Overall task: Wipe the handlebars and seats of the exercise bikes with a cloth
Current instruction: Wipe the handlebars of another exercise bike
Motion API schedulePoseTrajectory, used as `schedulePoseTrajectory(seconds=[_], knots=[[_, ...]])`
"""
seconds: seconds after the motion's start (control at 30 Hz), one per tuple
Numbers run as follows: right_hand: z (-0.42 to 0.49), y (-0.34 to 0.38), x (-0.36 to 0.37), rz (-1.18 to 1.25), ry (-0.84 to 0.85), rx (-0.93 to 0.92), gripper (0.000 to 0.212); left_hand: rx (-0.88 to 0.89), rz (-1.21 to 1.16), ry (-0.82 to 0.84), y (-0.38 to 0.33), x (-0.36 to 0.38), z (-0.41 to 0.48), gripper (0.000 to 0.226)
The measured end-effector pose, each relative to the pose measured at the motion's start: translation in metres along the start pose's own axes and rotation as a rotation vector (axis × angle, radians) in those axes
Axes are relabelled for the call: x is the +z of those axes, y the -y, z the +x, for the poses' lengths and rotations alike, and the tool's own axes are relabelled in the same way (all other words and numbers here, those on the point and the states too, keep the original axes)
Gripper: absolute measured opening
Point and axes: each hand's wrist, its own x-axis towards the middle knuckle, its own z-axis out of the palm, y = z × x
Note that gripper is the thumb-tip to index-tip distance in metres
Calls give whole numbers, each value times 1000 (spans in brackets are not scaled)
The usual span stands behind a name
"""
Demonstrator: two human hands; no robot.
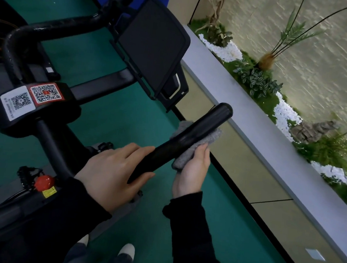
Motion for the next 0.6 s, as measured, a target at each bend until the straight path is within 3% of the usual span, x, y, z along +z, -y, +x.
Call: schedulePoseTrajectory(seconds=[0.33, 0.47, 0.6], knots=[[23, 25, -5, 96, 144, 8, 44, 14, 37, -42, 1, 3, 0, 42], [38, 47, -1, 71, 100, -119, 43, 16, 48, -45, 2, 4, 0, 44], [58, 72, 1, -162, 101, -342, 41, 26, 47, -48, 2, 3, 0, 48]])
